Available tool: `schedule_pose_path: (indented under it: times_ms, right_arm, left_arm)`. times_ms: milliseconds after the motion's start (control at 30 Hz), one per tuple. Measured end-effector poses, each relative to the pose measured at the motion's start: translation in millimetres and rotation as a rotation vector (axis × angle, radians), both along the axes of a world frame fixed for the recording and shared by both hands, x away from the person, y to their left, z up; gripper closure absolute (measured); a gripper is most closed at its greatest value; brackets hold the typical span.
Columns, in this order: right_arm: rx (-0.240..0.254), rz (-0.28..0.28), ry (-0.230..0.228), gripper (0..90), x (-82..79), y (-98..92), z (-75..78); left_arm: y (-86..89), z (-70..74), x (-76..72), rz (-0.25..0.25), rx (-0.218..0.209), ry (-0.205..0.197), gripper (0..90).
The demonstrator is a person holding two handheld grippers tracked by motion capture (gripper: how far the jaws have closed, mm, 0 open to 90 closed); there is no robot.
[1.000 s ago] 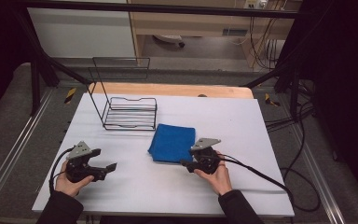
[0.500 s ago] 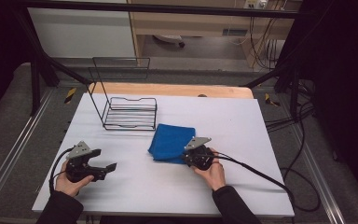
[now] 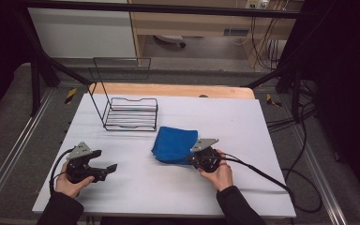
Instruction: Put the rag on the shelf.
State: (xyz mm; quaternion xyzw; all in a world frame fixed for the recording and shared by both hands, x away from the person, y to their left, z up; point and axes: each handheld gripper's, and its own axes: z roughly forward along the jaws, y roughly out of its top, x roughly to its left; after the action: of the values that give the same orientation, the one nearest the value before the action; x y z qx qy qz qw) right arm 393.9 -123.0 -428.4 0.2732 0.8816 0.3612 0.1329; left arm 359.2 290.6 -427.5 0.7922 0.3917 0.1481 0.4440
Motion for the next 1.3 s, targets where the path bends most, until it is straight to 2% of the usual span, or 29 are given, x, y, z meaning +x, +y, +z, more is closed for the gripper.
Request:
schedule_pose_path:
  times_ms: [200,233,300,333,433,467,500,533,567,633,700,767,833,900,967,1000,1033,1067,1133,1300]
  right_arm:
    - [-0.003,-0.014,0.011,86.0,-4.7,-2.0,0.3]
    - [-0.019,-0.04,0.005,75.3,-3.6,-0.8,-2.5]
    - [-0.016,-0.035,0.01,73.6,-2.9,-0.3,-3.2]
    - [-0.005,-0.028,0.006,69.0,-3.0,0.0,-2.7]
    - [0.096,0.0,-0.013,60.2,-3.8,4.3,4.8]
    - [0.091,0.011,-0.026,56.5,-2.8,13.0,9.2]
    - [0.091,0.011,-0.026,56.5,-2.8,13.0,9.2]
    - [0.09,0.033,-0.026,52.2,-1.6,26.6,9.3]
    - [0.09,0.033,-0.026,52.2,-1.6,26.6,9.3]
    - [0.091,0.052,-0.016,51.6,1.6,41.3,5.6]
    - [0.07,0.066,-0.015,48.5,7.7,59.8,-1.2]
    - [0.066,0.063,-0.013,48.1,9.3,65.1,-3.4]
    - [0.063,0.079,-0.006,48.9,11.7,74.7,-7.6]
    - [0.047,0.089,0.002,53.9,13.8,82.6,-11.9]
    - [0.012,0.099,-0.021,64.8,16.2,87.5,-14.8]
    - [0.02,0.094,-0.017,71.3,17.7,87.8,-14.7]
    - [0.049,0.081,-0.012,81.9,19.9,86.6,-12.1]
    - [0.06,0.074,-0.013,85.6,20.3,86.0,-9.8]
    - [0.077,0.057,-0.016,87.1,22.2,85.1,-5.8]
    - [0.082,0.054,0.002,86.4,25.8,86.2,-6.7]
  left_arm:
    - [-0.1,0.1,-0.2,0.001,0.001,0.002,8.5]
    - [-0.1,0.1,-0.3,0.001,0.001,0.001,8.5]
    - [-0.2,0.2,-0.3,0.001,0.001,0.001,8.5]
    - [-0.2,0.2,-0.1,0.002,0.001,0.002,8.5]
    - [-0.7,-0.5,0.8,0.002,0.0,0.005,8.6]
    - [-1.2,-0.8,0.9,0.003,0.001,0.008,8.6]
    - [-1.7,-0.9,1.0,0.003,0.002,0.008,8.6]
    - [-1.9,-0.8,0.9,0.0,0.003,0.008,8.6]
    - [-2.1,-0.7,0.6,-0.002,0.005,0.007,8.6]
    - [-1.9,-0.3,0.2,-0.002,0.002,0.006,8.6]
    - [-1.2,-0.2,0.1,-0.002,0.001,0.006,8.6]
    - [-0.6,-0.4,0.4,-0.002,0.001,0.008,8.6]
    - [-0.4,-0.5,0.6,-0.001,0.0,0.008,8.6]
    - [-0.6,-0.4,0.6,-0.002,0.001,0.008,8.7]
    - [-1.2,-0.3,0.3,-0.004,-0.001,0.008,8.8]
    - [-1.5,-0.2,0.1,-0.005,0.0,0.008,8.8]
    - [-1.6,-0.2,0.1,-0.006,0.0,0.008,8.8]
    - [-1.7,-0.3,0.2,-0.007,0.0,0.008,8.8]
    - [-1.6,-0.7,0.7,-0.006,0.0,0.01,8.9]
    - [-1.4,-0.6,0.7,-0.007,0.0,0.011,8.9]
